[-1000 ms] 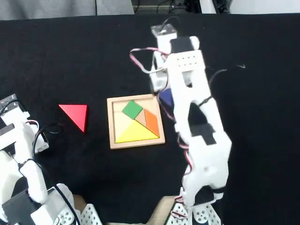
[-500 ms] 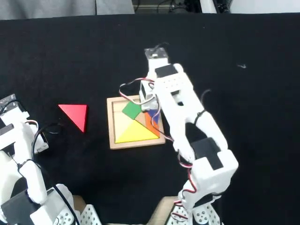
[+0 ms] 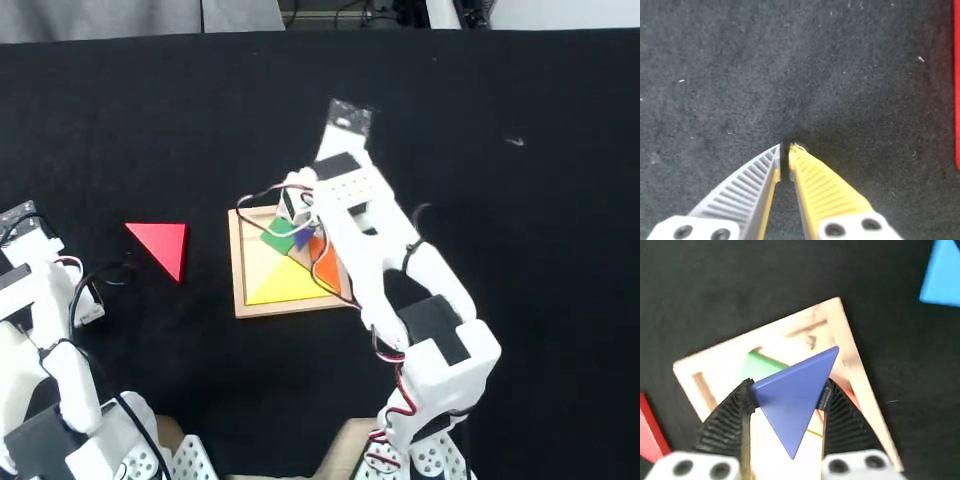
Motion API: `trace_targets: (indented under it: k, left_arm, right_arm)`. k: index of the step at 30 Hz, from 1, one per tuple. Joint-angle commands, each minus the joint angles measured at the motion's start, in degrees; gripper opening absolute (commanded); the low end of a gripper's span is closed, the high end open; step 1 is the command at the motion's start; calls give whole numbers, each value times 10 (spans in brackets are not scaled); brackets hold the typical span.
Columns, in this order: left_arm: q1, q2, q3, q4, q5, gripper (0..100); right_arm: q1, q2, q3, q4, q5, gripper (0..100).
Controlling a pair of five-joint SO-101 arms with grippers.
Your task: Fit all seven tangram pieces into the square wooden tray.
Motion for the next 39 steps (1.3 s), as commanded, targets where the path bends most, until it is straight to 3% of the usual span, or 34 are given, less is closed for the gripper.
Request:
trace_targets:
  k: [1, 5, 12, 16, 24, 31, 35, 39]
  left_arm:
    - [9, -18, -5, -3, 1, 47]
    - [9, -18, -5, -3, 1, 47]
    - [9, -18, -5, -3, 1, 47]
    - [9, -18, -5, -3, 1, 47]
    - [9, -18, -5, -3, 1, 47]
    - [9, -18, -5, -3, 1, 47]
    - [9, -18, -5, -3, 1, 47]
    - [9, -18, -5, -3, 1, 47]
  right_arm:
    - [21, -34, 37, -83, -138, 11]
    - [27, -38, 89, -159, -162, 11]
    - [24, -39, 92, -167, -176, 15]
    - [15, -39, 82, -167, -126, 18]
    - [-43, -39, 77, -144, -131, 298]
    - [-23, -113, 82, -121, -120, 318]
    - [19, -189, 83, -103, -22, 292]
    - [73, -206, 83, -127, 164, 39]
